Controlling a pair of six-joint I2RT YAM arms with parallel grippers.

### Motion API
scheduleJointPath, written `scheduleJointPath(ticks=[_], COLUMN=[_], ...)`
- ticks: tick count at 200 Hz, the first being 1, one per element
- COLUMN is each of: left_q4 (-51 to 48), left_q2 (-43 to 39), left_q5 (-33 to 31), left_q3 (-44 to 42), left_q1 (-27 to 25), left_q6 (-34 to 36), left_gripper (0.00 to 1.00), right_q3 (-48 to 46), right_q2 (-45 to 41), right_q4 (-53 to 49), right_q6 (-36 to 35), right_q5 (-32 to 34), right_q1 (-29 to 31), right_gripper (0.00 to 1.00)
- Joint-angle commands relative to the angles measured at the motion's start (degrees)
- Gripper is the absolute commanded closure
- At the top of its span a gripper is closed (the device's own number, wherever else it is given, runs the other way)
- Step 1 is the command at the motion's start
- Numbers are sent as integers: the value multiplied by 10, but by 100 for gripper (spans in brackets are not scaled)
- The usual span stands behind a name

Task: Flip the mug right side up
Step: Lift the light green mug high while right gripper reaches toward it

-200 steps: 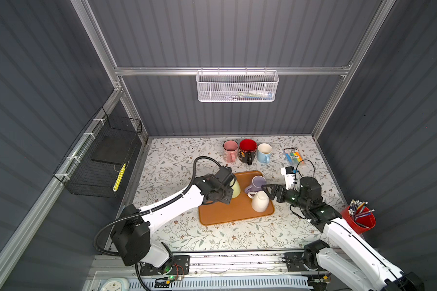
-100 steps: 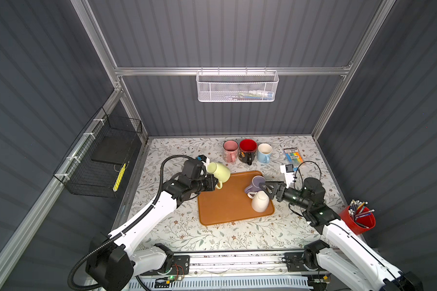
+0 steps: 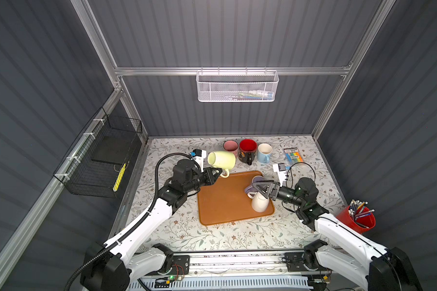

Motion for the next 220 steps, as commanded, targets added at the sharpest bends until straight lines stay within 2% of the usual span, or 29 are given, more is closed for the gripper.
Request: scheduleJointPath(ticks=[1, 94, 220], left_q4=[153, 335, 434], left_q2=[-21, 8, 47], left_q5=[35, 79, 109], left_q3=[-5, -32, -26], left_q1=[2, 2, 2], left_q6=[-24, -94, -135], left_gripper=[100, 100, 100], right_q3=[20, 116, 239], right_q2=[17, 120, 235], right_q4=[54, 102, 180], right_q6=[5, 17, 73], right_q5=[-12, -39, -62], right_q1=[15, 38, 43], right_gripper=[23, 25, 28])
